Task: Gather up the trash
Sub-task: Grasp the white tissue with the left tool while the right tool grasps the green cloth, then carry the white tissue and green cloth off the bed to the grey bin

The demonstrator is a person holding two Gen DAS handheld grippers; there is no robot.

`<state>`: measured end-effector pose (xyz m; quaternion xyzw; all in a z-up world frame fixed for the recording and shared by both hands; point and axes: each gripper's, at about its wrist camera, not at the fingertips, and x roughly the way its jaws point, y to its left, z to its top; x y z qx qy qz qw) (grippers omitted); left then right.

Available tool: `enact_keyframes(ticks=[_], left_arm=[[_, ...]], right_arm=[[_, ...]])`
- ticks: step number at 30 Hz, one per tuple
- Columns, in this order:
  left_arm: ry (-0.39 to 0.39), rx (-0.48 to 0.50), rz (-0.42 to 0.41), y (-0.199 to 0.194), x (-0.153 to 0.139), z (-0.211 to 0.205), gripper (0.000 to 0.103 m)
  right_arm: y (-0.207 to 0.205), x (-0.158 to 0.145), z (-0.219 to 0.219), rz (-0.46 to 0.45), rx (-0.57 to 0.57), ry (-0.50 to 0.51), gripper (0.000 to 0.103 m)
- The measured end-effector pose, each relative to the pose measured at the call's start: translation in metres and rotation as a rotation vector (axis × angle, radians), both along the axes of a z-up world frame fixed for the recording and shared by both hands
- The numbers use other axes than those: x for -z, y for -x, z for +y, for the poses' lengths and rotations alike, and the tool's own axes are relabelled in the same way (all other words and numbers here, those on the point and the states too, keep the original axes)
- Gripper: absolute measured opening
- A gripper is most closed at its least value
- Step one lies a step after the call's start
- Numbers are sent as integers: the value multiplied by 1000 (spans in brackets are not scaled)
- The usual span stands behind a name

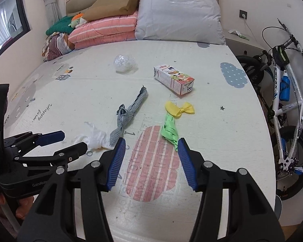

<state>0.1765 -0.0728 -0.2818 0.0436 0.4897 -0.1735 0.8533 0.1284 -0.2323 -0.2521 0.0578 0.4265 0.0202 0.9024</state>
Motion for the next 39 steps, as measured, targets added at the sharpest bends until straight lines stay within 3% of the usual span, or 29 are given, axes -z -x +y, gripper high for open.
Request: enact_keyframes(ticks=[11, 18, 20, 24, 26, 39], left_arm=[[3, -3, 96, -34, 52, 1, 62], [-44, 26, 76, -39, 69, 0, 57], [-62, 35, 58, -39, 70, -3, 55], [-95, 52, 24, -39, 70, -6, 33], [-87, 55, 22, -39, 68, -6, 28], [-56, 72, -86, -21, 30, -8, 26]], right_arm=[[-51, 54, -10, 61, 30, 34, 52], [-73, 90, -11, 113, 29, 9, 51], [-75, 97, -9, 129, 30, 11, 44], [-72, 97, 1, 102, -7, 89, 27], [-71, 96, 0, 91, -4, 68, 26], [-48, 49, -6, -37, 8, 29, 26]])
